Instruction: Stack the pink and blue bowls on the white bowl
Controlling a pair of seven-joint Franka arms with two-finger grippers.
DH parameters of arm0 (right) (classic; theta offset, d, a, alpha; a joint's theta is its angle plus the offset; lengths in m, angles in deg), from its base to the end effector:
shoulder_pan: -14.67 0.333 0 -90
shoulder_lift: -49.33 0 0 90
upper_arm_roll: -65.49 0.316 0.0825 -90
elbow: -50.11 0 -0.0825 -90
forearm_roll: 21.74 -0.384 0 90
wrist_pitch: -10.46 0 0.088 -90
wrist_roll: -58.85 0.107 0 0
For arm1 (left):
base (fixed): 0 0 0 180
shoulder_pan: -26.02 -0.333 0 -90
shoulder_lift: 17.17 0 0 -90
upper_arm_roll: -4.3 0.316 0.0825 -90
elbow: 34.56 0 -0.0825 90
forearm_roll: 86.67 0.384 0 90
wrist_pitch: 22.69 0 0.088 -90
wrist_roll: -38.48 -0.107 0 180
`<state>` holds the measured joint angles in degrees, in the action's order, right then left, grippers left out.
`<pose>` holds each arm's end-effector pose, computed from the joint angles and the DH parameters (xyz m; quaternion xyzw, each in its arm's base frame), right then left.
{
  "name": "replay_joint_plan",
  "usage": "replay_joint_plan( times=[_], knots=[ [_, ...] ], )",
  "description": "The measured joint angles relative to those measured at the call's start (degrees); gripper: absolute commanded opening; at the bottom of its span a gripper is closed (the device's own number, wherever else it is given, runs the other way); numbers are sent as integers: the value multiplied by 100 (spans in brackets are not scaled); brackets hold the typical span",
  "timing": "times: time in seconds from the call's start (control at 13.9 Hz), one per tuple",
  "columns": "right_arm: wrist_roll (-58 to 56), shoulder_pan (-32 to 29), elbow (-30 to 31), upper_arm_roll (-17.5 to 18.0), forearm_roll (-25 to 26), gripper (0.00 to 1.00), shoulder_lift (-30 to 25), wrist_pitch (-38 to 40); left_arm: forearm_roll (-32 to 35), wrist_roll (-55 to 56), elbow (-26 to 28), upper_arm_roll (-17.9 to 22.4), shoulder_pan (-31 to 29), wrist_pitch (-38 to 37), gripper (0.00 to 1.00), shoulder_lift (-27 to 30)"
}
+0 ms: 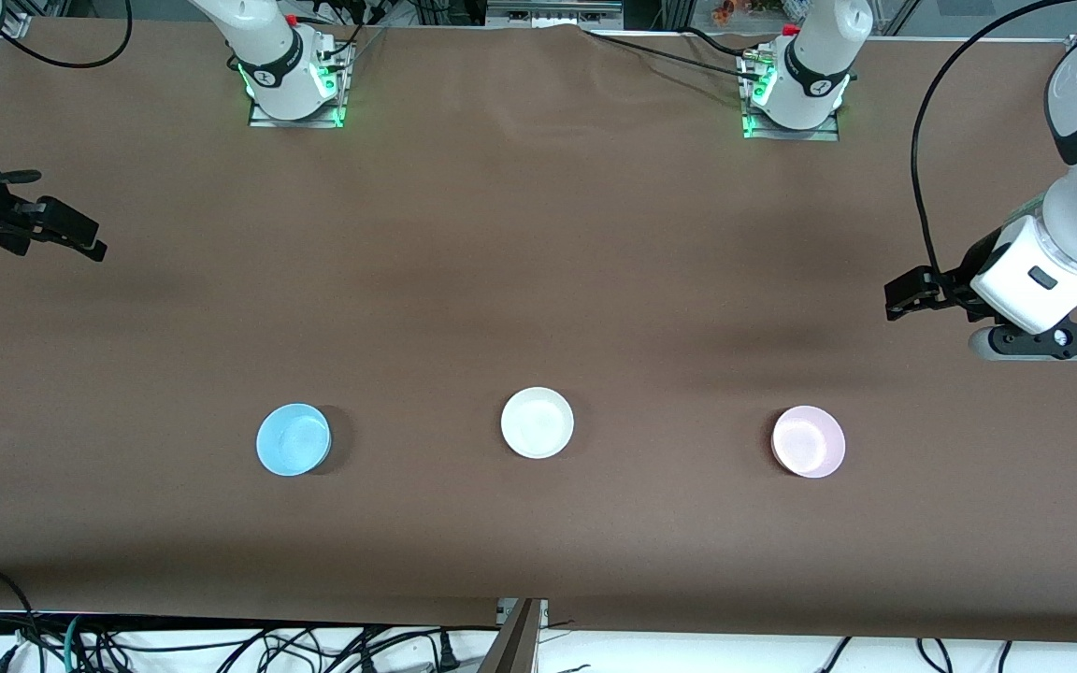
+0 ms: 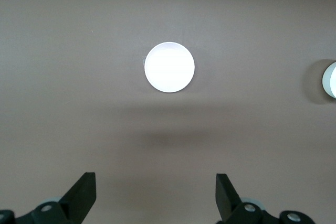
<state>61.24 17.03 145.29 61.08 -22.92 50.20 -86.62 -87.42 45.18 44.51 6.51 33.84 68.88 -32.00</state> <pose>0.5675 -0.0180 0.5839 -0.9991 0.0399 -0.0090 0.0097 0.6294 -0.0663 0.5632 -0.9998 -0.0093 0.0203 0.0006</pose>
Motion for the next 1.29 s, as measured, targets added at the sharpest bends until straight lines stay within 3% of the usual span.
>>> replay_joint_plan(
  times=[0.57,1.29],
  knots=[
    [0,0,0,0,0,100,-1,2,0,309,-1,-16,27,2,100,-76],
    [0,0,-1,0,0,100,-1,0,-222,662,19,-31,-9,993,100,-973]
  ],
)
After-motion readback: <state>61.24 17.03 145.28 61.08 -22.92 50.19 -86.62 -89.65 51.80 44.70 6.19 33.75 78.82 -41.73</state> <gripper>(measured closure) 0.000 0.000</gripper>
